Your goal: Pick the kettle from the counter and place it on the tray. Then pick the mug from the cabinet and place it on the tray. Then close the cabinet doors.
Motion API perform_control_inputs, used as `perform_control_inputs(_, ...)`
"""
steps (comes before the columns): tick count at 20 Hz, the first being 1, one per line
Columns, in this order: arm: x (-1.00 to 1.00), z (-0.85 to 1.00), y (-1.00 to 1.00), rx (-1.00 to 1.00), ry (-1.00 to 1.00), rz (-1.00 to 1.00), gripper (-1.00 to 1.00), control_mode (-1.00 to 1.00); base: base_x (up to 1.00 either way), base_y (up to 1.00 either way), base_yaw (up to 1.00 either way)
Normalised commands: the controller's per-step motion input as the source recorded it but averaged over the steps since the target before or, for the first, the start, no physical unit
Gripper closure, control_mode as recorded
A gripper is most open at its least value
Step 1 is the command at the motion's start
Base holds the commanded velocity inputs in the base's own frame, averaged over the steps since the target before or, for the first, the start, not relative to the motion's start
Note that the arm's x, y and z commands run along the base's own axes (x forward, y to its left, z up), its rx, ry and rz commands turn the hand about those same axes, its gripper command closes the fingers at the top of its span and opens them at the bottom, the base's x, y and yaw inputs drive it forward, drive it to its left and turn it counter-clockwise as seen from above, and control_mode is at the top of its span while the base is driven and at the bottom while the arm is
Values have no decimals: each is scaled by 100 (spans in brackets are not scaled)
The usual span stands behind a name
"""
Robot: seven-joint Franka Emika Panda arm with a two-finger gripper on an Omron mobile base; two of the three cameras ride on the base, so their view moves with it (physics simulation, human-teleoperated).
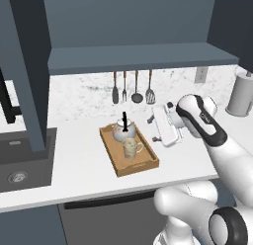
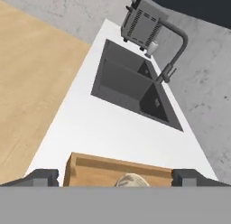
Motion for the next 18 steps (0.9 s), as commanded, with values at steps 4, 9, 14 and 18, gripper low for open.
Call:
perform_control_inputs(4, -33, 33, 0, 0, -3, 0, -100, -100, 0, 0, 0)
perform_control_inputs(9, -30, 36, 3, -3, -6, 0, -100, -100, 0, 0, 0)
perform_control_inputs(14, -17, 27, 14, 0, -1, 0, -100, -100, 0, 0, 0)
perform_control_inputs(18, -22, 25, 3, 0, 0, 0, -100, -100, 0, 0, 0)
